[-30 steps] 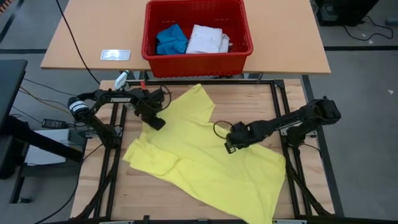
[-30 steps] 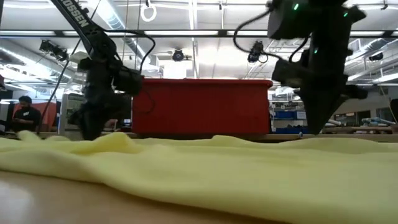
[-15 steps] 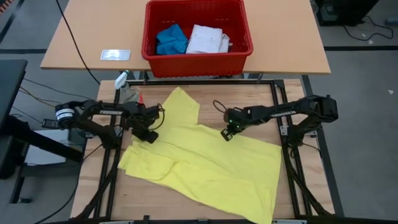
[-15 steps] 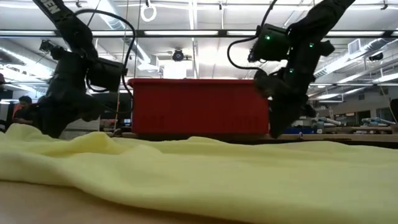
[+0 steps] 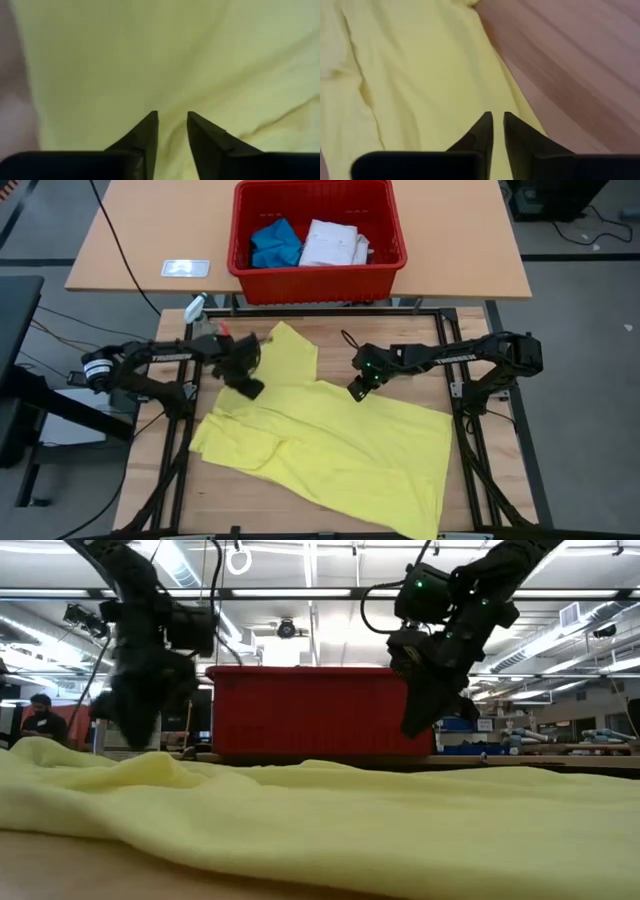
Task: Fold Laundry from Bin
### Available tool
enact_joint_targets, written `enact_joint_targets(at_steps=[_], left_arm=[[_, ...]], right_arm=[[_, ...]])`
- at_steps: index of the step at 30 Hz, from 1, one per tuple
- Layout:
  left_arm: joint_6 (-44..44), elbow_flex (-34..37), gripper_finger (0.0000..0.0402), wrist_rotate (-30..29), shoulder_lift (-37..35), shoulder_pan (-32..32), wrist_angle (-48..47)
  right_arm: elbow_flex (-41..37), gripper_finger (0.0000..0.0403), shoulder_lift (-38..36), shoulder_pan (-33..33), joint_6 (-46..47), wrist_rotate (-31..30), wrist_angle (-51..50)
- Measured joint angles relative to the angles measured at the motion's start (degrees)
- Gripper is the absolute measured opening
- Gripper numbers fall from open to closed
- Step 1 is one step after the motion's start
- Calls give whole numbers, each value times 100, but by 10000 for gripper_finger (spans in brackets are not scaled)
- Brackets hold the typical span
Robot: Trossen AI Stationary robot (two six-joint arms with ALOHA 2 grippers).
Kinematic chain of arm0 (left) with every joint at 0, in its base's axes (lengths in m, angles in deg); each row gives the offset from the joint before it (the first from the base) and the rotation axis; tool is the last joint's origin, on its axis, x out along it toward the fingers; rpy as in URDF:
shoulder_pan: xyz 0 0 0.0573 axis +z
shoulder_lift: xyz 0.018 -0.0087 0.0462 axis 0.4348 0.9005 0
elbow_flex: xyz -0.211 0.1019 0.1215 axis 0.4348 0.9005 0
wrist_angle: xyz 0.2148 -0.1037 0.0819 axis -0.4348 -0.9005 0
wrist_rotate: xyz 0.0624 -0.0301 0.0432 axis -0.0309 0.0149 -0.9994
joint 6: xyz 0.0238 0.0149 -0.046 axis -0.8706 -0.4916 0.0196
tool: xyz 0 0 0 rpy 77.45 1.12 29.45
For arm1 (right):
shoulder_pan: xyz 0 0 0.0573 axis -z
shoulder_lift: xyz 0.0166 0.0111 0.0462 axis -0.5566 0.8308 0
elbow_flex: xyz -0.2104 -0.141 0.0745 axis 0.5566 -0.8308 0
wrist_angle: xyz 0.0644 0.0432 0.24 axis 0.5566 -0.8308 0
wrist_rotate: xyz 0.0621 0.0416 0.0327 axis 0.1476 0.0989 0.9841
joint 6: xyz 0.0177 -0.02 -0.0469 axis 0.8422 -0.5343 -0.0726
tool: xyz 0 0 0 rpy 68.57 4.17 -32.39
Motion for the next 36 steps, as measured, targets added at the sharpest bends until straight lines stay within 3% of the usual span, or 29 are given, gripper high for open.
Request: enact_joint_targets(at_steps=[6, 10, 15, 24, 30, 36], left_arm=[[-969, -265, 195, 22, 218, 922, 897], [-1353, -265, 226, 143, 660, 1335, 1567], [-1590, -527, 231, -230, 1239, 1525, 1834], [-2228, -1729, 231, -616, 2330, 1612, 1936], [-2256, -2403, 231, -1204, 2923, 1722, 1918], [-2433, -2569, 231, -1239, 3405, 1768, 1927]], right_arm=[[8, 120, 2, -10, 171, -364, 49], [8, 152, 2, -85, -78, -536, 94], [8, 165, 2, -208, 668, -540, 220], [8, 166, 2, -612, 1733, -742, 162], [8, 165, 2, -996, 2784, -814, -716], [8, 165, -48, -1511, 3811, -1351, -1359]])
